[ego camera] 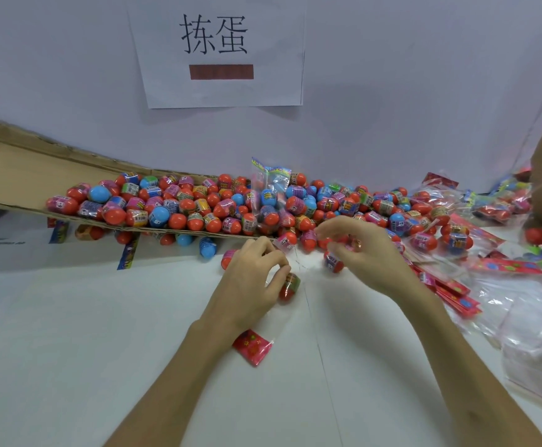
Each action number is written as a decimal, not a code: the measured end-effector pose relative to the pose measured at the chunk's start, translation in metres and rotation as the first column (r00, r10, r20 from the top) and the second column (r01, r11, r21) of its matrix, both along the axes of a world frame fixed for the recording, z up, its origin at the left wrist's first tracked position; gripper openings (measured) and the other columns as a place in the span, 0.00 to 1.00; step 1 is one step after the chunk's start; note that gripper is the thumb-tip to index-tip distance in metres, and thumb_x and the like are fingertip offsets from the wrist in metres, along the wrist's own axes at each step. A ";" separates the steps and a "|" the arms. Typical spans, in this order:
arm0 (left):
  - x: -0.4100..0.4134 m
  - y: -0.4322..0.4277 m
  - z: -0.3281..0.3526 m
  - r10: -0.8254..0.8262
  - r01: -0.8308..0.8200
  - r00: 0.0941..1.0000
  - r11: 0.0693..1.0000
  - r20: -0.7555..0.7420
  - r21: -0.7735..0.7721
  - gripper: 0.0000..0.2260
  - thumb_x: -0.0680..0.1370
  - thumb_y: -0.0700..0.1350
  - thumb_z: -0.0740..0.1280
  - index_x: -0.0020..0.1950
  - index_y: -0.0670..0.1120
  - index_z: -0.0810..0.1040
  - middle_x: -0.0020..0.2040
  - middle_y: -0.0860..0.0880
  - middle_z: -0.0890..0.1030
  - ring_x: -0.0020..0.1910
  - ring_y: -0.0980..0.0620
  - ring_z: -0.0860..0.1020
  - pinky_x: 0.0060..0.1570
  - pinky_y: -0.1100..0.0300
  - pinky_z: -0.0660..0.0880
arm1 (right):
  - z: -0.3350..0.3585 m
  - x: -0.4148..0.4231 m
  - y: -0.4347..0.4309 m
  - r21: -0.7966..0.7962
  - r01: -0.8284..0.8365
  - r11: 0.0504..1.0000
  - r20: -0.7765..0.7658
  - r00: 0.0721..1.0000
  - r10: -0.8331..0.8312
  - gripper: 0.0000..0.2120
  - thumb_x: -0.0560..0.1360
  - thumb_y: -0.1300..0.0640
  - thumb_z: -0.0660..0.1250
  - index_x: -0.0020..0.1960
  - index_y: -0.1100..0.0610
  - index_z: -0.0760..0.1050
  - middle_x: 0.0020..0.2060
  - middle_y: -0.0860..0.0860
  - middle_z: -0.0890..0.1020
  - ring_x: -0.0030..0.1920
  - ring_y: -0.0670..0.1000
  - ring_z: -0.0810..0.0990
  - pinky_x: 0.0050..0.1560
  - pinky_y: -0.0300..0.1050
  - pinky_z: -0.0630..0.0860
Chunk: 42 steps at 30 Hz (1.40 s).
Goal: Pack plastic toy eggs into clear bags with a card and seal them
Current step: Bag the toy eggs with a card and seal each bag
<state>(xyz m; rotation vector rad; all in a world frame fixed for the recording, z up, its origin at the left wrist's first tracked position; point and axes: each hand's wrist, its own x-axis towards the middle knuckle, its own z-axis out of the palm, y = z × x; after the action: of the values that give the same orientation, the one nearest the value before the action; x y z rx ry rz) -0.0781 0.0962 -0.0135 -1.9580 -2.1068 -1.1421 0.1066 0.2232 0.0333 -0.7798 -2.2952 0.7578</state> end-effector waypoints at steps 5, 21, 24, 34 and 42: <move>0.002 0.000 0.000 0.005 -0.005 1.000 1.000 -0.018 -0.001 0.04 0.81 0.46 0.69 0.51 0.47 0.83 0.50 0.56 0.73 0.52 0.58 0.69 0.54 0.61 0.71 | -0.010 0.006 0.012 0.120 0.030 0.992 0.363 0.929 -0.072 0.12 0.78 0.56 0.72 0.59 0.46 0.81 0.53 0.42 0.82 0.52 0.46 0.77 0.62 0.55 0.75; 0.005 -0.002 0.004 -0.102 0.102 0.995 0.995 0.012 0.008 0.02 0.80 0.43 0.71 0.51 0.46 0.83 0.48 0.55 0.73 0.51 0.56 0.69 0.49 0.69 0.67 | -0.010 -0.014 -0.015 -0.007 -0.104 0.995 0.061 0.993 0.104 0.10 0.75 0.63 0.75 0.52 0.49 0.84 0.48 0.40 0.84 0.48 0.40 0.81 0.44 0.28 0.72; 0.005 -0.003 0.004 -0.115 0.115 0.993 0.993 0.026 0.010 0.01 0.80 0.42 0.71 0.50 0.45 0.82 0.47 0.55 0.72 0.50 0.57 0.69 0.49 0.72 0.66 | -0.012 -0.016 -0.014 -0.066 -0.128 0.990 0.060 0.989 0.132 0.13 0.75 0.65 0.73 0.53 0.48 0.85 0.49 0.41 0.85 0.48 0.40 0.83 0.44 0.32 0.77; 0.006 -0.002 0.001 -0.126 0.126 0.991 0.992 0.043 -0.007 0.05 0.80 0.46 0.72 0.55 0.49 0.80 0.50 0.56 0.75 0.51 0.60 0.69 0.52 0.75 0.65 | -0.019 -0.025 -0.017 -0.151 -0.113 0.982 -0.080 0.992 0.102 0.12 0.73 0.64 0.77 0.53 0.54 0.83 0.45 0.47 0.87 0.47 0.45 0.86 0.50 0.52 0.84; 0.002 -0.002 0.000 -0.129 0.130 0.990 0.992 0.056 0.002 0.07 0.78 0.45 0.73 0.53 0.49 0.77 0.47 0.56 0.73 0.49 0.59 0.70 0.49 0.70 0.67 | -0.019 -0.027 -0.022 -0.270 -0.207 0.940 -0.088 0.978 0.190 0.15 0.77 0.74 0.66 0.57 0.59 0.82 0.47 0.52 0.87 0.51 0.47 0.86 0.58 0.46 0.82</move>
<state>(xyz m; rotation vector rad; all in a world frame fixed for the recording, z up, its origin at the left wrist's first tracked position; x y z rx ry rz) -0.0758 0.0945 -0.0135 -2.1158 -2.0333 -1.2309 0.0798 0.2010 0.0142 -0.6389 -2.2634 1.1999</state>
